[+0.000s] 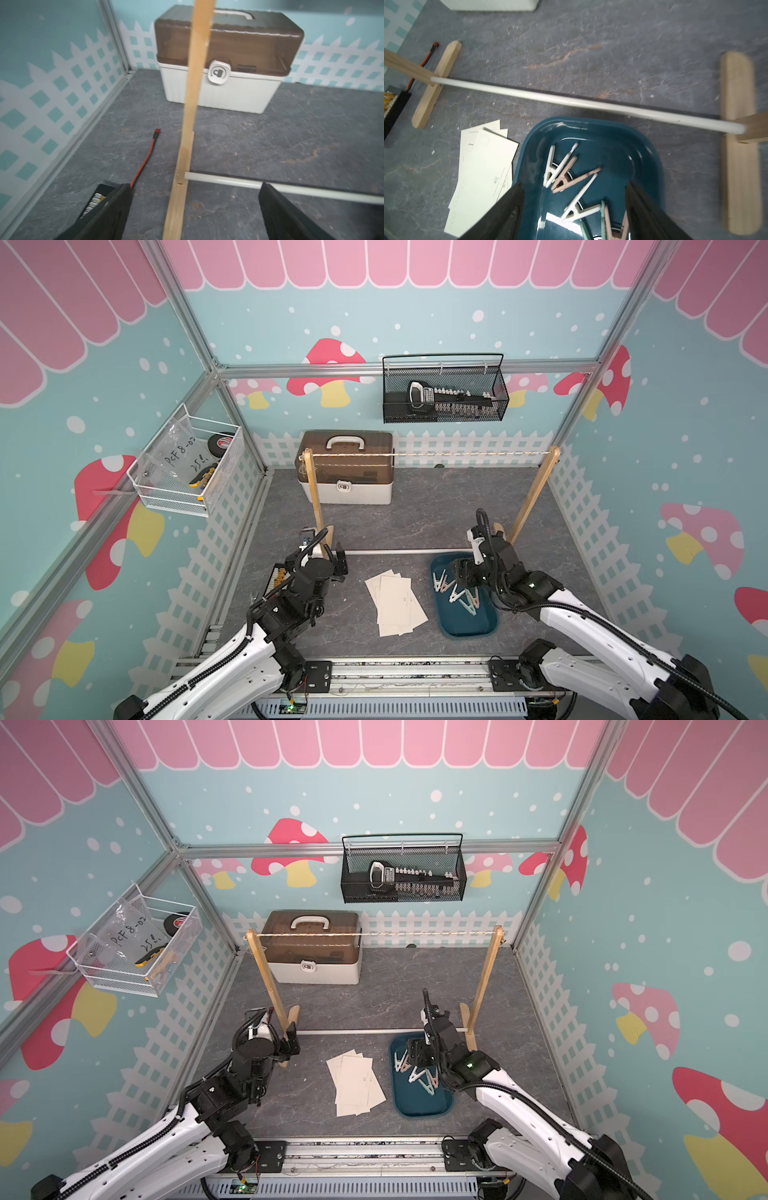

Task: Remove the postcards from the strings
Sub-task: Place the postcard on the postcard, then reset both arms

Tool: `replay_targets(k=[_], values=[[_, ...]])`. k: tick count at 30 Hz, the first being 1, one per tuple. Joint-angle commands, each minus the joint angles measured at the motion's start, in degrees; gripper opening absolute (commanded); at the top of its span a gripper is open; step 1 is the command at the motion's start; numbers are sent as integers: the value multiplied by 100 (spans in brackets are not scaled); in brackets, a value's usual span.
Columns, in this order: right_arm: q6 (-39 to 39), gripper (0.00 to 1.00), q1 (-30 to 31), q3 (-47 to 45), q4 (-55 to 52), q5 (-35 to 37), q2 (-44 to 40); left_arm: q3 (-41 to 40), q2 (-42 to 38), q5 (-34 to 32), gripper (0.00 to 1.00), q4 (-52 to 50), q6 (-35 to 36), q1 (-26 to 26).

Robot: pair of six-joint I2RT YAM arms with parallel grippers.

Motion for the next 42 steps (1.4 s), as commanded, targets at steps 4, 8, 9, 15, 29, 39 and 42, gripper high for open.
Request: replay_targets(k=[4,8,9,15,29,39,42], values=[[-560,91,8,-39,-543,1949,-690,-901,-642,-1073,99,2233,1354,363],[-643,99,-77,-210,-569,3103,-1124,-1455,-583,-850,99,3315,1697,941],[-645,99,-210,-246,-548,3302,-1192,-1621,-496,-435,99,3592,1797,1191],[-1011,99,-1549,-504,146,2988,-1076,-2187,276,907,99,4721,1236,2379],[-2981,99,-2444,-2273,5257,2472,-32,-1864,3199,2199,99,7190,1324,3459],[-2917,99,-2960,-2518,6967,1306,1584,-1810,5229,2827,99,9307,1263,3649],[-3057,99,-2969,-2484,7437,1000,1928,-1694,5265,2709,99,9139,1194,3689]])
